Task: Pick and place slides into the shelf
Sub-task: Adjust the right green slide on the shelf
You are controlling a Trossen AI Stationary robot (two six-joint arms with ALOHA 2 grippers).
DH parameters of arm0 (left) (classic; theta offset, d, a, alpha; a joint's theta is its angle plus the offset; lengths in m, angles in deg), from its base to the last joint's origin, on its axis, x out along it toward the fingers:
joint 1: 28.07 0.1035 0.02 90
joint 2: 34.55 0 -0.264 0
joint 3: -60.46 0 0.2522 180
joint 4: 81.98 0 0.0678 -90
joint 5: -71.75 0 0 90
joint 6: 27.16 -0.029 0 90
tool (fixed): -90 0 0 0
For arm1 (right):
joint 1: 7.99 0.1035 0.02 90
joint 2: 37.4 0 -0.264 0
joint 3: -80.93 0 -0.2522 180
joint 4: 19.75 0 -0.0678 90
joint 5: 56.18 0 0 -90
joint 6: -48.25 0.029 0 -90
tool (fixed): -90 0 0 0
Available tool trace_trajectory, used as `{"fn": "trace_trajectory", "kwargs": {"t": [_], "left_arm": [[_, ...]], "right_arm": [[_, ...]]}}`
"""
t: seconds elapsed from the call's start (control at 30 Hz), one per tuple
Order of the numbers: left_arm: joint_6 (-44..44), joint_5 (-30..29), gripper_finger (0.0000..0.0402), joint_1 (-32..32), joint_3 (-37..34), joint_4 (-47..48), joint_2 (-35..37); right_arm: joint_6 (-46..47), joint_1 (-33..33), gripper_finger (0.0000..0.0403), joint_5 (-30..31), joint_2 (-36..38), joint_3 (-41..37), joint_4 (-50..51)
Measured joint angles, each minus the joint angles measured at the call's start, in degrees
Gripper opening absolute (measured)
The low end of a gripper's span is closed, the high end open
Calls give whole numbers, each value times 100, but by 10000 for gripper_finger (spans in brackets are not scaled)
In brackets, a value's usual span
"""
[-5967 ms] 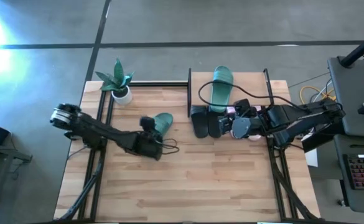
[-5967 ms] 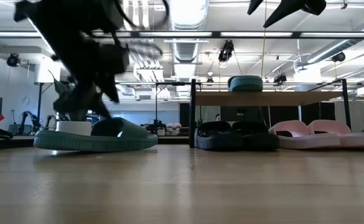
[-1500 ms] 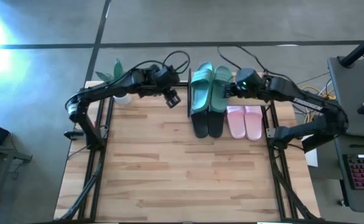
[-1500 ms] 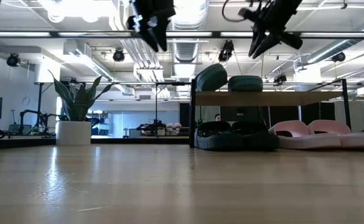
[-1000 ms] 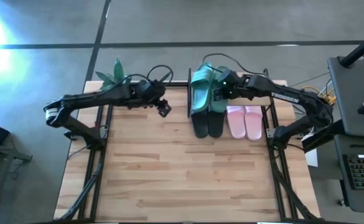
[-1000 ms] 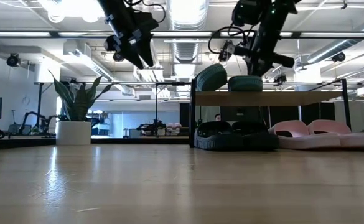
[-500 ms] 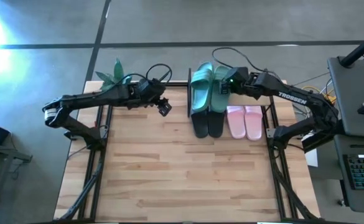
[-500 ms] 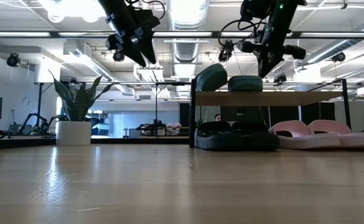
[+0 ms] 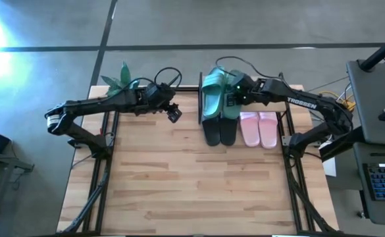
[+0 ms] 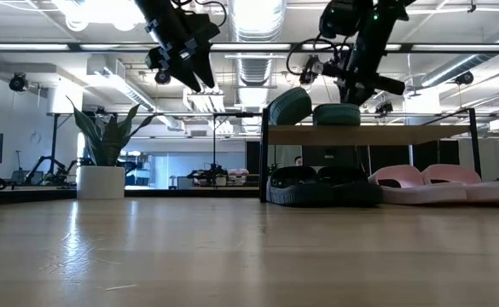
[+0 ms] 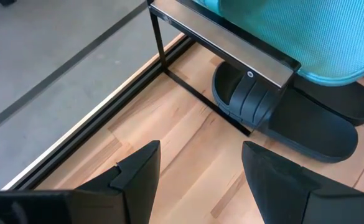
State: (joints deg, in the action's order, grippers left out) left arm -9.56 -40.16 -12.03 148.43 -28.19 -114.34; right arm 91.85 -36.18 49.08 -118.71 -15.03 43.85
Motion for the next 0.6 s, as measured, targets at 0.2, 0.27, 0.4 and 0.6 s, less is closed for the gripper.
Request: {"fn": "trace_trajectory", "kwargs": {"t": [0.2, 0.27, 0.4, 0.6], "left_arm": [[2, 0, 211, 0, -83, -60, 0], [2, 0, 211, 0, -133, -104, 0], [4, 0, 211, 0, -246, -252, 0], [2, 0, 211, -2, -251, -292, 0]], "right_arm": [[220, 4, 18, 706, 10, 3, 572], [224, 0, 18, 842, 78, 0, 610], [175, 2, 18, 884, 244, 28, 499], [37, 4, 18, 755, 592, 139, 398]]}}
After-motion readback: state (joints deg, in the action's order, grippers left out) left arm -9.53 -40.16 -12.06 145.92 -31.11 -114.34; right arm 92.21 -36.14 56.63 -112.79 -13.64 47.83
